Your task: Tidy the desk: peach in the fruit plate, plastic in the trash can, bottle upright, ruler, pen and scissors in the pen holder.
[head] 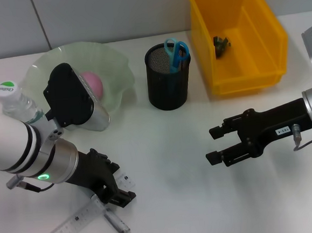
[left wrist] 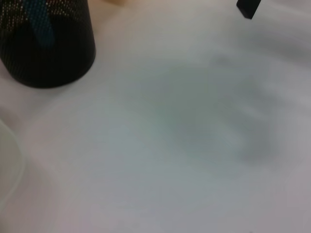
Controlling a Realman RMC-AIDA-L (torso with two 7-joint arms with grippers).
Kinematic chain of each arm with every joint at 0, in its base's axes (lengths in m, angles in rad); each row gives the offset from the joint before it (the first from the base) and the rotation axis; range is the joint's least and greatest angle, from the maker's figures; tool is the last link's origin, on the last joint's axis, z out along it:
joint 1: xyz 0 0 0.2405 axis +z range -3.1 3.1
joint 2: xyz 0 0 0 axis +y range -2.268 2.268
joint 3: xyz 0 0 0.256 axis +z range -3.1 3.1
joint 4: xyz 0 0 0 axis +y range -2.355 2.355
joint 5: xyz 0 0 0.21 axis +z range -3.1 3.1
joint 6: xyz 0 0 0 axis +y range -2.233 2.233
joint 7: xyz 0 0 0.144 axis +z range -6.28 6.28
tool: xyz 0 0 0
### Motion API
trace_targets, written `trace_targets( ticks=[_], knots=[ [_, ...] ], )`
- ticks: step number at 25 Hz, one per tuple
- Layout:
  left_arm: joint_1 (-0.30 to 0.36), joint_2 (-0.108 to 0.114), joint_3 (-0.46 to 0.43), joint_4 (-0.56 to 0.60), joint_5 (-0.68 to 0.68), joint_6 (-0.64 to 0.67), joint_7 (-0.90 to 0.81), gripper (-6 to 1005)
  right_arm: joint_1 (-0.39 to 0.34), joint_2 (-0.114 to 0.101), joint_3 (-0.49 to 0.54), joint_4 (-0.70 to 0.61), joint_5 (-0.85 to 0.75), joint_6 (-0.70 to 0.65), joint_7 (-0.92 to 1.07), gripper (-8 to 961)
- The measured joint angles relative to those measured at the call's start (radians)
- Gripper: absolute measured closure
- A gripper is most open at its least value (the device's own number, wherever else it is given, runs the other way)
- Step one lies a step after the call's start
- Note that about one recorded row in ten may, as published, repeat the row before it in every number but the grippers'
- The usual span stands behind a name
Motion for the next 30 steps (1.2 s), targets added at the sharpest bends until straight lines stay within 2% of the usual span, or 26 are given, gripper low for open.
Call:
trace_targets(
  ticks=[5, 14, 24, 29, 30],
  knots=[
    [-0.001, 0.000, 0.001, 0.000, 0.007, -0.002, -0.001, 250, -0.002, 0.001, 0.000, 0.000, 0.000, 0.000, 0.001, 175],
    [0.001, 0.000, 0.022, 0.000, 0.008, -0.014, -0.003, 403, -0.002, 0.002, 0.000, 0.000, 0.000, 0.000, 0.004, 176],
    [0.005, 0.000, 0.022, 0.007, 0.008, -0.016, -0.003, 415, -0.001, 0.002, 0.000, 0.000, 0.001, 0.002, 0.009, 177],
    [0.009, 0.001, 0.013, 0.015, 0.003, -0.013, -0.003, 606, -0.001, 0.000, 0.000, 0.000, 0.001, 0.002, 0.010, 177],
    [0.009, 0.001, 0.013, 0.015, 0.003, -0.013, -0.003, 606, -0.001, 0.000, 0.000, 0.000, 0.001, 0.002, 0.010, 177]
  ],
)
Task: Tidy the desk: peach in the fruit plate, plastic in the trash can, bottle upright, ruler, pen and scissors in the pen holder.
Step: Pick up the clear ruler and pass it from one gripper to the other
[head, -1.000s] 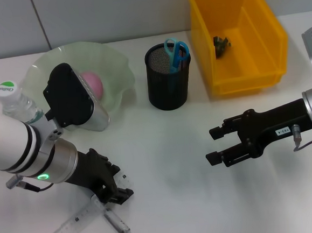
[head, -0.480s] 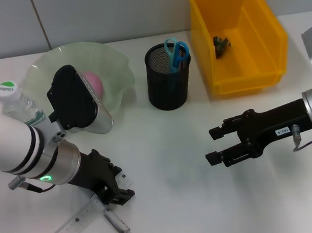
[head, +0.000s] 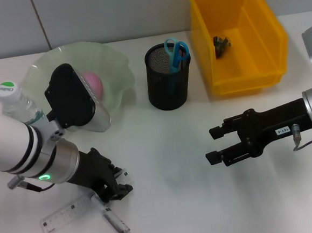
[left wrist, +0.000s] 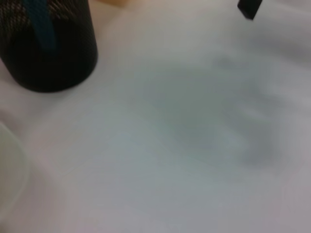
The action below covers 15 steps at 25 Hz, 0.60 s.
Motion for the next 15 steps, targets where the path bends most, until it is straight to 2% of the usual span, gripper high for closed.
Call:
trace_targets(
  ticks=[4, 6, 12, 13, 15],
  knots=[
    [0.013, 0.002, -0.031, 0.035, -0.016, 0.012, -0.008, 606, 0.001, 0.000, 0.000, 0.000, 0.000, 0.000, 0.000, 178],
    [0.023, 0.003, -0.074, 0.058, -0.049, 0.031, -0.007, 606, 0.001, -0.001, 0.000, 0.000, 0.000, 0.000, 0.000, 178],
    [0.043, 0.007, -0.280, 0.063, -0.262, 0.110, 0.059, 606, 0.001, -0.001, 0.000, 0.000, 0.000, 0.000, 0.001, 178],
    [0.043, 0.007, -0.280, 0.063, -0.262, 0.110, 0.059, 606, 0.001, -0.001, 0.000, 0.000, 0.000, 0.000, 0.001, 178],
    [0.061, 0.007, -0.317, 0.054, -0.347, 0.116, 0.102, 606, 0.001, 0.000, 0.000, 0.000, 0.000, 0.000, 0.002, 178]
  ],
)
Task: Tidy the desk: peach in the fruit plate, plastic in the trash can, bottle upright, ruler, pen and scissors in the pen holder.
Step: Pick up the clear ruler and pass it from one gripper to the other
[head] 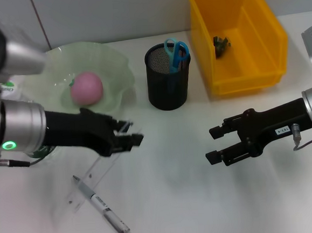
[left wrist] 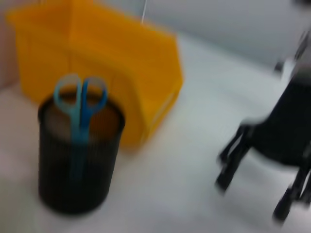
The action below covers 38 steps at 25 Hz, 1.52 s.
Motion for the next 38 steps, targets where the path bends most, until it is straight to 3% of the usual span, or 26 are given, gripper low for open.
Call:
trace_targets(
  ticks=[2, 5, 7, 8, 13, 16, 21, 22, 26, 28, 29, 30, 32, 33, 34, 36, 37, 38],
  knots=[
    [0.025, 0.000, -0.031, -0.030, -0.126, -0.002, 0.070, 606, 0.000, 0.000, 0.000, 0.000, 0.000, 0.000, 0.000, 178],
    [0.030, 0.000, -0.038, -0.045, -0.168, -0.003, 0.095, 606, 0.000, 0.000, 0.000, 0.000, 0.000, 0.000, 0.000, 179],
    [0.056, -0.002, -0.057, -0.115, -0.331, -0.004, 0.211, 606, 0.001, 0.000, 0.000, 0.000, 0.000, 0.005, 0.000, 179],
    [0.056, -0.002, -0.057, -0.115, -0.331, -0.004, 0.211, 606, 0.001, 0.000, 0.000, 0.000, 0.000, 0.005, 0.000, 179],
    [0.072, -0.002, -0.082, -0.330, -0.633, 0.000, 0.433, 607, 0.002, 0.000, 0.000, 0.000, 0.000, 0.017, 0.000, 179],
    [0.074, -0.003, -0.080, -0.363, -0.673, 0.002, 0.473, 607, 0.003, 0.000, 0.000, 0.000, 0.000, 0.021, 0.000, 179],
    [0.074, -0.008, -0.046, -0.537, -0.897, 0.022, 0.714, 607, 0.003, 0.000, 0.000, 0.000, 0.000, 0.026, 0.000, 179],
    [0.069, -0.008, -0.009, -0.608, -0.989, 0.026, 0.814, 607, 0.003, 0.001, 0.000, 0.000, 0.001, 0.034, 0.000, 179],
    [0.059, -0.010, 0.063, -0.720, -1.131, 0.027, 0.977, 607, 0.003, 0.004, 0.000, -0.002, 0.001, 0.047, 0.000, 180],
    [0.054, -0.012, 0.128, -0.778, -1.235, 0.027, 1.076, 607, 0.004, 0.006, 0.001, -0.003, 0.004, 0.050, -0.001, 180],
    [0.048, -0.012, 0.213, -0.827, -1.354, 0.023, 1.162, 607, 0.000, 0.012, 0.008, -0.008, 0.006, 0.051, -0.008, 180],
    [0.048, -0.012, 0.213, -0.827, -1.354, 0.023, 1.162, 607, 0.000, 0.012, 0.008, -0.008, 0.006, 0.051, -0.008, 180],
    [0.047, -0.012, 0.337, -0.865, -1.509, 0.011, 1.264, 607, -0.008, 0.026, 0.028, -0.017, 0.008, 0.052, -0.033, 180],
    [0.047, -0.012, 0.337, -0.865, -1.509, 0.011, 1.264, 607, -0.008, 0.026, 0.028, -0.017, 0.008, 0.052, -0.033, 180],
    [0.048, -0.012, 0.414, -0.874, -1.604, -0.003, 1.316, 607, -0.012, 0.034, 0.041, -0.019, 0.008, 0.052, -0.049, 180],
    [0.050, -0.012, 0.449, -0.875, -1.650, -0.011, 1.339, 606, -0.022, 0.048, 0.072, -0.024, 0.008, 0.051, -0.082, 180],
    [0.053, -0.012, 0.507, -0.876, -1.726, -0.022, 1.387, 606, -0.034, 0.068, 0.111, -0.029, 0.009, 0.047, -0.130, 180],
    [0.053, -0.012, 0.507, -0.876, -1.726, -0.022, 1.387, 606, -0.034, 0.068, 0.111, -0.029, 0.009, 0.047, -0.130, 180]
  ],
)
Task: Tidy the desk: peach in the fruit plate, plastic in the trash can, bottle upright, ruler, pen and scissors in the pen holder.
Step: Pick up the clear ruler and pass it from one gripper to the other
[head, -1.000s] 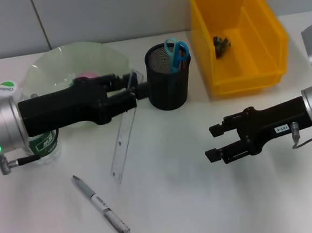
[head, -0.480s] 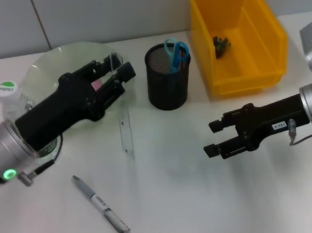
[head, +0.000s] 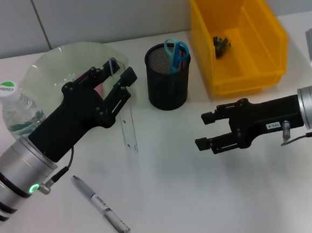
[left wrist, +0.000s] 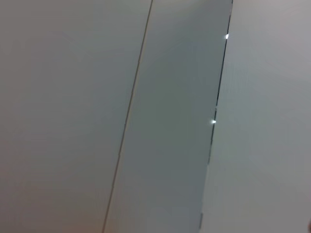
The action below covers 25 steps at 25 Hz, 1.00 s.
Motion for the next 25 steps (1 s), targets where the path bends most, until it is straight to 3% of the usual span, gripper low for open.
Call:
trace_targets(
  ticks=[1, 3, 4, 14, 25],
  knots=[
    [0.003, 0.000, 0.052, 0.000, -0.063, -0.003, 0.055, 606, -0.011, 0.018, 0.034, -0.001, 0.002, -0.004, -0.052, 180],
    [0.005, 0.000, 0.080, 0.002, -0.092, -0.004, 0.082, 606, -0.017, 0.027, 0.046, -0.001, 0.005, -0.004, -0.076, 181],
    [0.009, 0.000, 0.144, 0.009, -0.156, -0.004, 0.133, 606, -0.034, 0.039, 0.061, 0.010, 0.041, -0.006, -0.137, 181],
    [0.014, 0.000, 0.366, 0.084, -0.404, -0.100, 0.301, 604, -0.098, 0.043, 0.054, 0.185, 0.337, -0.062, -0.436, 181],
    [0.026, 0.000, 0.508, 0.137, -0.658, -0.132, 0.440, 602, -0.071, 0.051, 0.053, 0.486, 0.550, -0.085, -0.782, 182]
  ],
)
